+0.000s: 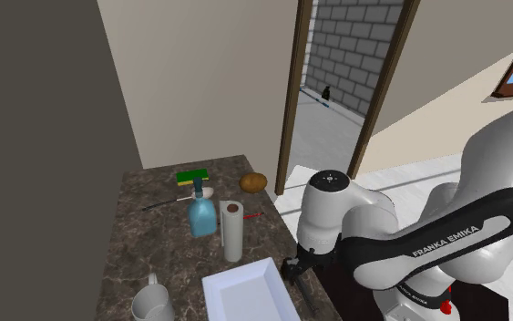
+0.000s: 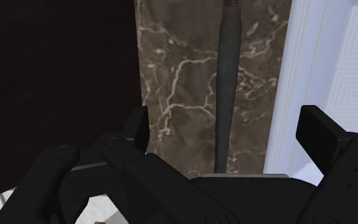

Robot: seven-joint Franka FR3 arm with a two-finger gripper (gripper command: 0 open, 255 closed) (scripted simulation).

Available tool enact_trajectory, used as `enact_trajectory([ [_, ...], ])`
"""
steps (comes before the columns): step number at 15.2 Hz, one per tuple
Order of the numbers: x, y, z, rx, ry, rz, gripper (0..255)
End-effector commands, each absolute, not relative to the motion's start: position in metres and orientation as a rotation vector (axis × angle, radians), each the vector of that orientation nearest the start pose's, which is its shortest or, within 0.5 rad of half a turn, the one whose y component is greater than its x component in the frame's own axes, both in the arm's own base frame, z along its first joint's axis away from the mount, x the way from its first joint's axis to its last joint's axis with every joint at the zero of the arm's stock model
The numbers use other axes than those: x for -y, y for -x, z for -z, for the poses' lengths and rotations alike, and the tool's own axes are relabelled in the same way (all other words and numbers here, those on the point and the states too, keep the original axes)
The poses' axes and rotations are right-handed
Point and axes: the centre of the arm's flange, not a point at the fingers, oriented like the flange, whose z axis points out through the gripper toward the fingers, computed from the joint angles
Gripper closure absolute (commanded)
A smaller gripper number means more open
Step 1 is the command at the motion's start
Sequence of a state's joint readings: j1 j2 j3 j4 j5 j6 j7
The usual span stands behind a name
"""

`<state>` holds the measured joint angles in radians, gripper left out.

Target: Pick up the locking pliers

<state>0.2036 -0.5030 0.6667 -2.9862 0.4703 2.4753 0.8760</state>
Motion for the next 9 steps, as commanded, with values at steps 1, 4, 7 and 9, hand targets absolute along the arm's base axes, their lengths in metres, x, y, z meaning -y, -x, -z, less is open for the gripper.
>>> enact_trajectory([
  [1, -0.206, -0.225, -0.249, -0.737, 3.102, -0.014, 0],
  [4, -0.206, -0.225, -0.234, -0.737, 3.102, -0.014, 0],
  [7, -0.206, -0.225, -0.220, -0.737, 3.102, -0.014, 0],
  [9, -0.206, -0.226, -0.220, -0.737, 3.102, -0.014, 255],
])
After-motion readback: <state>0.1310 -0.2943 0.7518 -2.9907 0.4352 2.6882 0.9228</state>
